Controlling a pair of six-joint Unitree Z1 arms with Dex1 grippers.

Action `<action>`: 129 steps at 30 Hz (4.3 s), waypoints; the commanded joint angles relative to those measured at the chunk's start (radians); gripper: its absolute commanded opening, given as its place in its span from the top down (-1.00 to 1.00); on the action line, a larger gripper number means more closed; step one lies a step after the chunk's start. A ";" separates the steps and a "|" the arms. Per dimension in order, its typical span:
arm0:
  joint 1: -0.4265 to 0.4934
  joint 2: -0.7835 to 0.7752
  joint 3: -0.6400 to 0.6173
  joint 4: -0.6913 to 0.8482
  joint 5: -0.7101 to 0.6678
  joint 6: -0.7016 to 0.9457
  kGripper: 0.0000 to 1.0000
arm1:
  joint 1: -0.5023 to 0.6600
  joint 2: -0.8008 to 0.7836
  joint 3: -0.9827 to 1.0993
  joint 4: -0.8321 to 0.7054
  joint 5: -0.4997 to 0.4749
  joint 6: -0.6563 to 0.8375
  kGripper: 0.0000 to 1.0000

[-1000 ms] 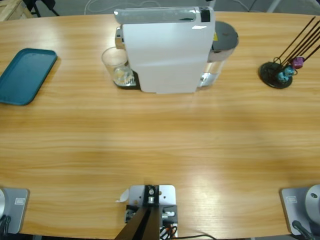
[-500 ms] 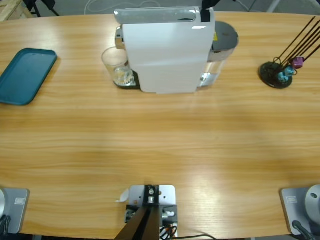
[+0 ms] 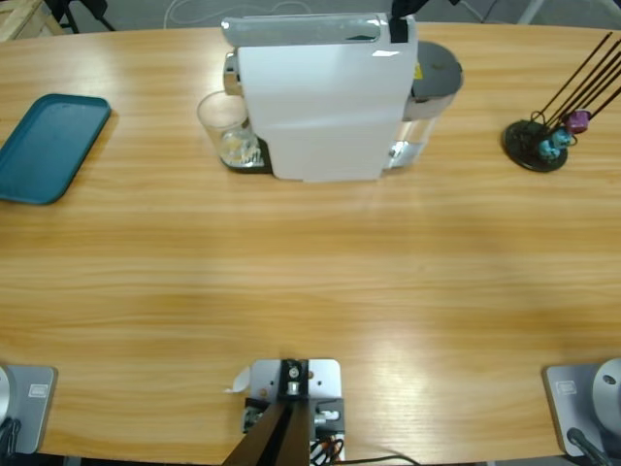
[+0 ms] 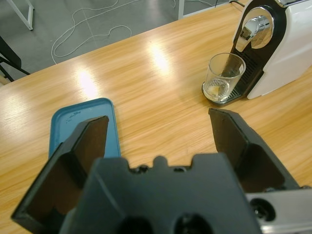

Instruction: Pour coffee

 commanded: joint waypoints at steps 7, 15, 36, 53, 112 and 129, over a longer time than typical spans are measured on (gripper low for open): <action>0.006 0.023 0.039 -0.007 -0.012 0.002 -0.77 | 0.016 -0.141 0.153 -0.030 0.123 0.028 -0.84; 0.006 0.031 0.039 -0.004 -0.013 0.002 -0.77 | 0.009 -0.165 0.209 -0.066 0.121 0.058 -0.84; 0.001 0.028 0.038 -0.004 -0.036 0.012 -0.99 | -0.021 -0.183 0.264 -0.098 0.101 0.094 -0.90; 0.001 0.066 0.031 -0.005 -0.038 0.012 -0.98 | -0.036 -0.435 0.548 -0.349 0.106 0.142 -0.89; -0.043 0.139 0.169 -0.247 -0.151 0.017 -0.87 | 0.006 -0.912 1.334 -0.767 0.160 0.160 -0.72; -0.043 0.162 0.173 -0.258 -0.153 0.015 -0.87 | 0.006 -0.896 1.333 -0.765 0.162 0.160 -0.73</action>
